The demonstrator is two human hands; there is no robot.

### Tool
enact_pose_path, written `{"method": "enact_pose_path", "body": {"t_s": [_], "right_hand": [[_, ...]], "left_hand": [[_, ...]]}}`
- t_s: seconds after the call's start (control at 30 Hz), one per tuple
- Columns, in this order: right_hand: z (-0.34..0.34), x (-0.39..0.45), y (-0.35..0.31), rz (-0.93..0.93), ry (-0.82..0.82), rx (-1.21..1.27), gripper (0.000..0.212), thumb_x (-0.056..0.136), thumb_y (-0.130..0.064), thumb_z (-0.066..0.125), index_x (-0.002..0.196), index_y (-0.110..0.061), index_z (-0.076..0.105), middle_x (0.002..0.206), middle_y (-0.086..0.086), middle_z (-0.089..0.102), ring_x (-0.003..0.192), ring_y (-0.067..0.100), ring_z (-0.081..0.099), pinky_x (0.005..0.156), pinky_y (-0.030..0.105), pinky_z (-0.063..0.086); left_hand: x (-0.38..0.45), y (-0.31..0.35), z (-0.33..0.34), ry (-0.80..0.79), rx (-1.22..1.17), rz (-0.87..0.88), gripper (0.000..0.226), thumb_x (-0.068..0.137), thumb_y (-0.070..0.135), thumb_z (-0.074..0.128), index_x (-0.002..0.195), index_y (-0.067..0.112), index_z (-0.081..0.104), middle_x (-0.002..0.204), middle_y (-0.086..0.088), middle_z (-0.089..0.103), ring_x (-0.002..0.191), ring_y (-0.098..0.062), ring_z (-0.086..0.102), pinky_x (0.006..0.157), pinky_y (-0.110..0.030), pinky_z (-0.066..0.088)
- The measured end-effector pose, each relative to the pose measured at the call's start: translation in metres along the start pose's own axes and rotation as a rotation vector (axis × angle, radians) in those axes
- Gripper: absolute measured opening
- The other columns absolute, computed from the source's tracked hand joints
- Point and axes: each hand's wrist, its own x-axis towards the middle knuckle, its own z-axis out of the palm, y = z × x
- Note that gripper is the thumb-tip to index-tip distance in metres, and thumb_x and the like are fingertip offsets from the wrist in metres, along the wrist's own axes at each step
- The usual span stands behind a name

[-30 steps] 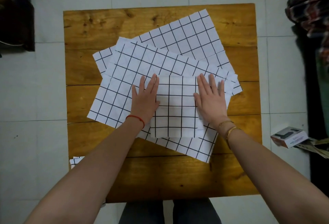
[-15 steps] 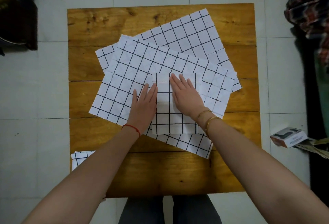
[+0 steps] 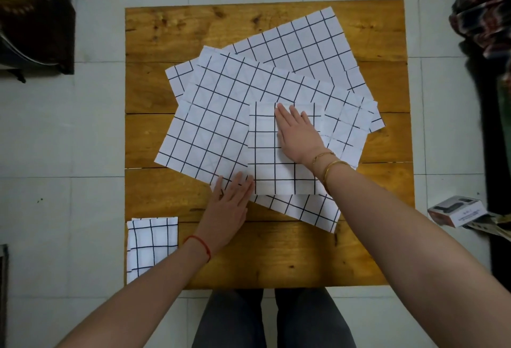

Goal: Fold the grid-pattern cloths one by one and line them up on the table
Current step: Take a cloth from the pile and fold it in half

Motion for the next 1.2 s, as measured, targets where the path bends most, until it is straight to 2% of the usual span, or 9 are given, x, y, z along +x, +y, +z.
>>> {"method": "enact_pose_path", "body": {"t_s": [0.13, 0.23, 0.33, 0.4, 0.57, 0.8, 0.97, 1.07, 1.2], "right_hand": [[0.000, -0.001, 0.000, -0.011, 0.021, 0.040, 0.057, 0.104, -0.022, 0.026, 0.155, -0.011, 0.004, 0.163, 0.003, -0.001, 0.150, 0.027, 0.001, 0.122, 0.041, 0.001], [0.000, -0.010, 0.004, -0.023, 0.217, 0.284, 0.052, 0.101, -0.019, 0.034, 0.151, -0.007, 0.024, 0.159, 0.010, 0.021, 0.146, 0.030, 0.017, 0.121, 0.044, 0.013], [0.000, -0.032, 0.012, 0.159, 0.552, 0.473, 0.037, 0.096, -0.017, 0.046, 0.130, -0.004, 0.051, 0.132, 0.013, 0.053, 0.122, 0.029, 0.048, 0.104, 0.036, 0.037], [0.003, -0.049, 0.021, 0.373, 0.651, 0.553, 0.027, 0.093, -0.019, 0.052, 0.116, -0.006, 0.057, 0.114, 0.011, 0.059, 0.106, 0.027, 0.053, 0.091, 0.036, 0.042], [0.029, -0.078, 0.043, 0.619, 0.537, 0.713, 0.025, 0.085, -0.033, 0.063, 0.095, -0.010, 0.060, 0.094, 0.006, 0.061, 0.091, 0.024, 0.056, 0.081, 0.039, 0.049], [0.034, -0.078, 0.044, 0.717, 0.386, 0.890, 0.030, 0.081, -0.034, 0.072, 0.095, -0.009, 0.063, 0.088, 0.004, 0.064, 0.081, 0.017, 0.059, 0.070, 0.028, 0.046], [0.030, -0.070, 0.042, 0.736, 0.353, 0.969, 0.020, 0.080, -0.026, 0.072, 0.086, -0.009, 0.063, 0.083, 0.003, 0.063, 0.084, 0.018, 0.058, 0.072, 0.026, 0.045], [0.027, -0.069, 0.040, 0.721, 0.362, 1.007, 0.016, 0.082, -0.023, 0.071, 0.085, -0.011, 0.062, 0.072, -0.001, 0.058, 0.078, 0.016, 0.056, 0.072, 0.024, 0.046], [0.025, -0.070, 0.038, 0.727, 0.379, 1.126, 0.015, 0.083, -0.023, 0.072, 0.084, -0.012, 0.061, 0.066, -0.007, 0.052, 0.069, 0.010, 0.050, 0.066, 0.019, 0.043]], "left_hand": [[-0.007, 0.004, 0.000, -0.003, 0.013, 0.057, 0.057, 0.100, 0.036, 0.030, 0.151, 0.012, 0.026, 0.159, -0.009, 0.024, 0.148, -0.033, 0.014, 0.115, -0.057, 0.020], [0.001, 0.006, -0.014, 0.127, -0.110, 0.013, 0.046, 0.097, 0.030, 0.038, 0.138, 0.013, 0.049, 0.140, -0.009, 0.051, 0.133, -0.028, 0.044, 0.110, -0.047, 0.036], [0.021, 0.007, -0.032, 0.246, -0.462, -0.208, 0.034, 0.096, 0.023, 0.043, 0.127, 0.013, 0.054, 0.119, -0.004, 0.056, 0.107, -0.017, 0.053, 0.094, -0.035, 0.048], [0.038, 0.005, -0.041, 0.303, -0.660, -0.408, 0.032, 0.094, 0.020, 0.049, 0.124, 0.013, 0.055, 0.114, -0.004, 0.056, 0.100, -0.015, 0.053, 0.087, -0.033, 0.050], [0.075, 0.001, -0.054, 0.277, -1.038, -0.759, 0.029, 0.092, 0.018, 0.057, 0.119, 0.008, 0.057, 0.111, -0.010, 0.056, 0.093, -0.013, 0.050, 0.079, -0.026, 0.045], [0.088, -0.001, -0.049, 0.200, -1.101, -0.827, 0.029, 0.088, 0.022, 0.065, 0.114, 0.009, 0.057, 0.105, -0.012, 0.061, 0.093, -0.025, 0.062, 0.083, -0.039, 0.054], [0.093, -0.005, -0.053, 0.193, -1.195, -0.891, 0.021, 0.085, 0.021, 0.069, 0.103, 0.009, 0.063, 0.095, -0.007, 0.063, 0.089, -0.020, 0.062, 0.083, -0.033, 0.055], [0.095, -0.006, -0.057, 0.194, -1.238, -0.943, 0.018, 0.085, 0.019, 0.069, 0.100, 0.008, 0.066, 0.084, 0.003, 0.060, 0.074, -0.006, 0.056, 0.069, -0.018, 0.050], [0.093, -0.010, -0.064, 0.161, -1.308, -0.936, 0.018, 0.082, 0.019, 0.072, 0.098, 0.012, 0.067, 0.089, 0.004, 0.065, 0.075, -0.001, 0.056, 0.069, -0.016, 0.047]]}}
